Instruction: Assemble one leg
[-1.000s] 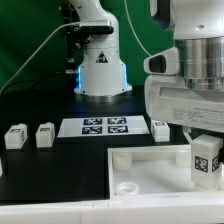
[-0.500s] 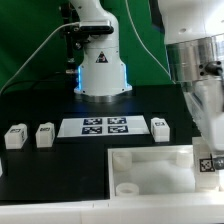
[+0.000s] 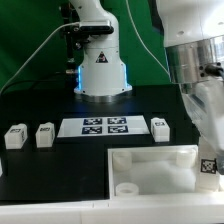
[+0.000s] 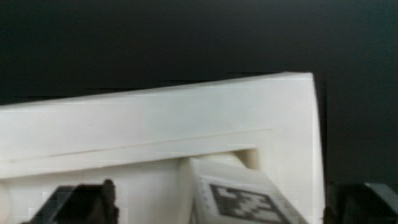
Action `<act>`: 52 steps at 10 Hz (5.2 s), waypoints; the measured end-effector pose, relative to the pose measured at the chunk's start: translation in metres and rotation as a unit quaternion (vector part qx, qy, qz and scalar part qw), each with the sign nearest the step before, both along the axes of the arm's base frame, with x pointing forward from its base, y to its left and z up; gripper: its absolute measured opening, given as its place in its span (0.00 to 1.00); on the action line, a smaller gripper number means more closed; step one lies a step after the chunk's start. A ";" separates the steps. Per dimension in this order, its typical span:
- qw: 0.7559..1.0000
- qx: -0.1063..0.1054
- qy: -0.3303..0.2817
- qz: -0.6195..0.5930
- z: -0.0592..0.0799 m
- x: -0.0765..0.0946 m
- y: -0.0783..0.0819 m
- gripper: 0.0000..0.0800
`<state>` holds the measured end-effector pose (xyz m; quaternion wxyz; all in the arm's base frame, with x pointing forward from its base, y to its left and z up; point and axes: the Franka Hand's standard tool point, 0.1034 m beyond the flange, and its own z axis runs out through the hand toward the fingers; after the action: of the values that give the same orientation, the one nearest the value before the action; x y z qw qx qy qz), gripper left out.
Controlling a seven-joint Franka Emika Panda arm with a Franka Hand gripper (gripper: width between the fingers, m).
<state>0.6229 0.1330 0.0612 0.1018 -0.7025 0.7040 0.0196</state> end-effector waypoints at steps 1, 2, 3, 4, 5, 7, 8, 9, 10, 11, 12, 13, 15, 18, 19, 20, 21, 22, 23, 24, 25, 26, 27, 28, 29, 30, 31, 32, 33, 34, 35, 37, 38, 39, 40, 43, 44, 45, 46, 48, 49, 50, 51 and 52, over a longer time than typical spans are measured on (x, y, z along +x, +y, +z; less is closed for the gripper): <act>0.996 -0.011 -0.016 0.091 0.000 0.001 -0.003 0.79; 0.989 -0.020 -0.024 0.147 0.001 0.000 -0.003 0.79; 0.972 -0.040 -0.028 0.230 0.000 -0.002 -0.001 0.81; 0.962 -0.045 -0.034 0.266 0.000 -0.001 -0.002 0.81; 0.946 -0.050 -0.042 0.317 0.000 -0.001 -0.004 0.81; 0.906 -0.067 -0.033 0.416 0.003 -0.002 -0.001 0.81; 0.857 -0.090 -0.034 0.506 0.009 0.004 0.001 0.81; 0.846 -0.094 -0.034 0.523 0.009 0.003 0.002 0.81; 0.851 -0.092 -0.033 0.517 0.008 0.003 0.001 0.80; 0.851 -0.092 -0.033 0.517 0.008 0.003 0.001 0.80; 0.866 -0.089 -0.031 0.491 0.008 0.002 0.002 0.56; 0.898 -0.083 -0.018 0.432 0.006 0.000 0.000 0.38; 0.922 -0.080 -0.010 0.378 0.006 -0.001 -0.002 0.38; 0.980 -0.046 -0.004 0.191 0.005 0.003 -0.004 0.38; 0.995 -0.028 -0.008 0.098 0.004 0.005 -0.005 0.37; 1.000 -0.001 -0.016 0.002 0.004 0.005 -0.006 0.37; 0.999 0.009 -0.023 -0.023 0.003 0.005 -0.005 0.37; 1.000 0.008 -0.024 -0.015 0.004 0.005 -0.004 0.37; 1.000 0.006 -0.027 0.003 0.003 0.005 -0.004 0.37; 1.000 0.003 -0.027 0.013 0.002 0.004 -0.004 0.57; 0.996 -0.010 -0.024 0.086 0.000 -0.001 -0.002 0.73; 0.982 -0.033 -0.027 0.183 -0.002 -0.004 -0.002 0.73; 0.967 -0.047 -0.035 0.249 -0.002 -0.003 -0.004 0.79; 0.964 -0.048 -0.037 0.258 -0.002 -0.003 -0.004 0.81; 0.944 -0.056 -0.046 0.321 -0.002 -0.003 -0.005 0.81; 0.929 -0.061 -0.052 0.362 -0.002 -0.003 -0.006 0.81; 0.918 -0.063 -0.056 0.388 -0.002 -0.003 -0.006 0.81; 0.884 -0.078 -0.061 0.457 0.000 -0.001 -0.006 0.81; 0.852 -0.092 -0.066 0.510 0.001 0.001 -0.007 0.81; 0.843 -0.095 -0.069 0.524 0.002 0.002 -0.007 0.81; 0.848 -0.094 -0.068 0.517 0.002 0.002 -0.007 0.81; 0.869 -0.089 -0.065 0.482 0.001 0.002 -0.006 0.65; 0.899 -0.081 -0.056 0.427 0.001 0.000 -0.005 0.46; 0.916 -0.074 -0.045 0.391 -0.002 -0.003 -0.006 0.36; 0.925 -0.072 -0.042 0.370 -0.001 -0.003 -0.005 0.36; 0.983 -0.040 -0.020 0.178 -0.001 -0.002 -0.002 0.36; 0.994 -0.024 -0.010 0.102 -0.001 -0.001 -0.001 0.36; 1.000 -0.007 -0.005 0.021 -0.002 0.001 -0.001 0.36; 0.999 0.005 -0.006 -0.034 -0.002 0.004 -0.002 0.36; 1.000 0.000 -0.011 0.000 -0.002 0.003 -0.002 0.46; 1.000 -0.002 -0.011 0.016 -0.002 0.002 -0.002 0.46; 0.997 -0.008 -0.009 0.072 -0.004 -0.002 0.000 0.63; 0.987 -0.022 -0.015 0.157 -0.005 -0.004 0.000 0.77; 0.969 -0.040 -0.024 0.243 -0.004 -0.004 -0.001 0.80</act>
Offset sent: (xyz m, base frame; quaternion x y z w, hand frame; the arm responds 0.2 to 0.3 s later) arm 0.0000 0.0000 0.0000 0.0000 0.0000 -0.1790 0.9838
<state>0.6189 0.1319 0.0568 0.0824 -0.8563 0.5098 -0.0008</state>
